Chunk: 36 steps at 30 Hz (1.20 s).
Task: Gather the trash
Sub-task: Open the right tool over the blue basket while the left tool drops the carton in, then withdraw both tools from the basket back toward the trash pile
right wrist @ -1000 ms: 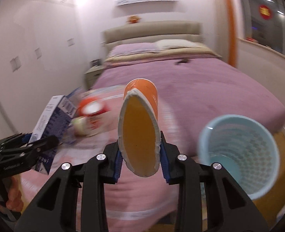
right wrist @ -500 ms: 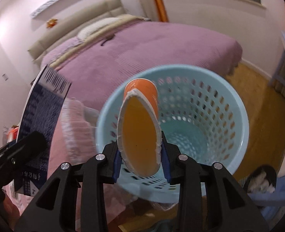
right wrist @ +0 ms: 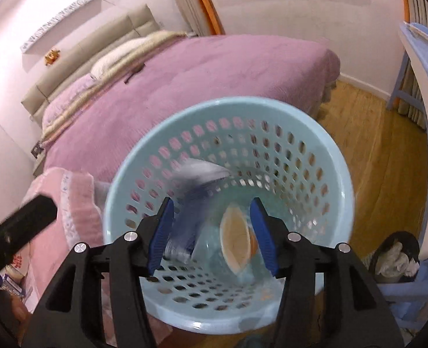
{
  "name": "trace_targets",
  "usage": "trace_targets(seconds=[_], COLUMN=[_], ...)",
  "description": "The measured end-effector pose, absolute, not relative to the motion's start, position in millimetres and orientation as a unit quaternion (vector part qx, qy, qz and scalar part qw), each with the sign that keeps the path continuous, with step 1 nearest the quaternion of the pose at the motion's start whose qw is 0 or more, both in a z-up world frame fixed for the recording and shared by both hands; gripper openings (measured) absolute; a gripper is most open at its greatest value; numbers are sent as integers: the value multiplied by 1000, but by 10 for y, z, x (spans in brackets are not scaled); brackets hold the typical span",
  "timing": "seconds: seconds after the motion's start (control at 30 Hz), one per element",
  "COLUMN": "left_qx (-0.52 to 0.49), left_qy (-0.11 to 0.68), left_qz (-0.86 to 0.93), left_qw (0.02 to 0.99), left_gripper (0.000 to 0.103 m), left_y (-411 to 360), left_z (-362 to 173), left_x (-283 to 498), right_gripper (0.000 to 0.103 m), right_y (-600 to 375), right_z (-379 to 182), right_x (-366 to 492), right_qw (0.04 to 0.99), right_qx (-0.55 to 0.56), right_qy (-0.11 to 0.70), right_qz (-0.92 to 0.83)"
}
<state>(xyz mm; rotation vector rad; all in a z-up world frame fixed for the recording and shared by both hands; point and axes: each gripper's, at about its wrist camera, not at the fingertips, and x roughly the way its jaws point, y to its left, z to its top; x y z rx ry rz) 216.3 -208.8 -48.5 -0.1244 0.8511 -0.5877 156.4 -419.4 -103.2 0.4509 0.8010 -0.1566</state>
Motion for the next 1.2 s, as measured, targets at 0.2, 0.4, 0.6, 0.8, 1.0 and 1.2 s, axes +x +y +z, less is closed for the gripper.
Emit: trace_targets(seconds=[0.2,0.4,0.6,0.8,1.0,1.2], left_qx=[-43,-44,-85,-113,-159,-180], left_qy=[371,358,365,357,346,336], left_qz=[-254,-204,-140,-42,18,25], left_qw=[892,910,917,926,924,924], left_gripper=[80,80,80,80,81,81], left_y=[-1672,-1069,-223,578,1196,1421], left_z=[-293,-236,-338,-365,-405,-397], left_x=[1863,1528,1072,592,285,134], right_gripper=[67,71,71,71,71,71], right_y=[-3861,-3566,-3395,-3365,-3470,-3409], right_z=[-864,-940,-1163,-1177,-1175,-1250], right_x=[1679,1952,2174,2243,2192,2311], right_qw=[923,933,921,912,909,897], right_qx=[146,62,-7,-17,28,-8], right_qy=[344,326,340,337,339,356], right_qz=[-91,-140,-192,-231,-242,-261])
